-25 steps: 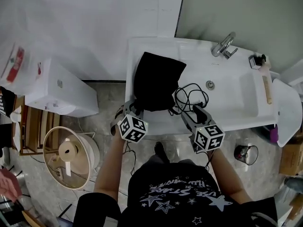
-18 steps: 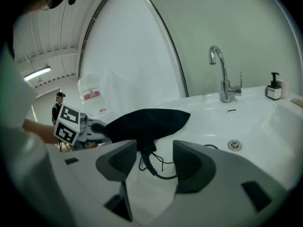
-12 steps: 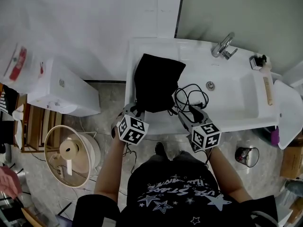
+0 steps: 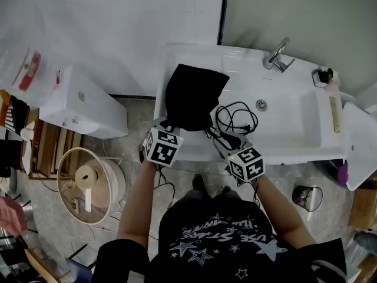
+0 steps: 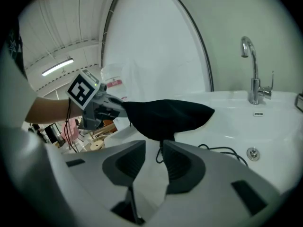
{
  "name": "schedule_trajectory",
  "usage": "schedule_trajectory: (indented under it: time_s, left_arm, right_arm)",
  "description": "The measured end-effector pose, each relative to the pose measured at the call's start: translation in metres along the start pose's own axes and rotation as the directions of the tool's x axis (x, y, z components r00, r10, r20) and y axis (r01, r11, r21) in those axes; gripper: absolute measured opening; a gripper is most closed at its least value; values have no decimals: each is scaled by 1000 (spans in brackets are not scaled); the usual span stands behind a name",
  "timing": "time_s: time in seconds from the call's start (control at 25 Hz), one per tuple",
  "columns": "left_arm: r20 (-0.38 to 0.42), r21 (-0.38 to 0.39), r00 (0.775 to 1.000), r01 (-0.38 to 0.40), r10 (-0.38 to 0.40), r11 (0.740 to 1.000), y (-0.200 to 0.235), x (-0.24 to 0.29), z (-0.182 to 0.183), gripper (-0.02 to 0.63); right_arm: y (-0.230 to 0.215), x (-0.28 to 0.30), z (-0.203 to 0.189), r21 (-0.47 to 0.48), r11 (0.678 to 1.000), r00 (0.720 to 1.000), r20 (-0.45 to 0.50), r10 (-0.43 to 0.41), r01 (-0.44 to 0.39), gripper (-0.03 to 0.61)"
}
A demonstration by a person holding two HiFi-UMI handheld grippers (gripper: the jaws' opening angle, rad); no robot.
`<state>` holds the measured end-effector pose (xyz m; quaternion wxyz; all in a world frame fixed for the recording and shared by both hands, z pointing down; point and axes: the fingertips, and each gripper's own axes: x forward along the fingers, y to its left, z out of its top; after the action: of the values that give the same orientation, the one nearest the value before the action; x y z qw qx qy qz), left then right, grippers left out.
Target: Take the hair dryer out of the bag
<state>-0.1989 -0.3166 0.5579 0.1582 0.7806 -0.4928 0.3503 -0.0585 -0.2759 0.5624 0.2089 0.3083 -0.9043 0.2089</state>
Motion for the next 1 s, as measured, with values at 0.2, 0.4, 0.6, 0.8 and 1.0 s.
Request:
schedule_trajectory:
  time_s: [0.2,0.4,0.6,0.8,1.0]
  left_arm:
    - [-7,-40,1000,-9,9,999,-2,1,2,29]
    - [-6,-70,1000,-2,1,998,2,-2,-1,30]
    - [-6,-83,1000,19,-20,996,4,-1,-2,31]
    - [-21,-70,999,40,-41,997,7,5,-6,31]
    - [-28,-67,998,50,-52,996,13,12,-8,31]
  right_arm:
    - [15,21,-8,-78,996,997,-55,48,-52,106]
    - [20,46,-15,-144,988,992,-113,47,-63,103]
    - [18,63,-14,-138,990,991,-129,18,-36,143]
    - [9,69,-7,-142,989,994,-100,-43,28,210]
    - [-1,79,-2,-146,988,993,-93,-73,59,233]
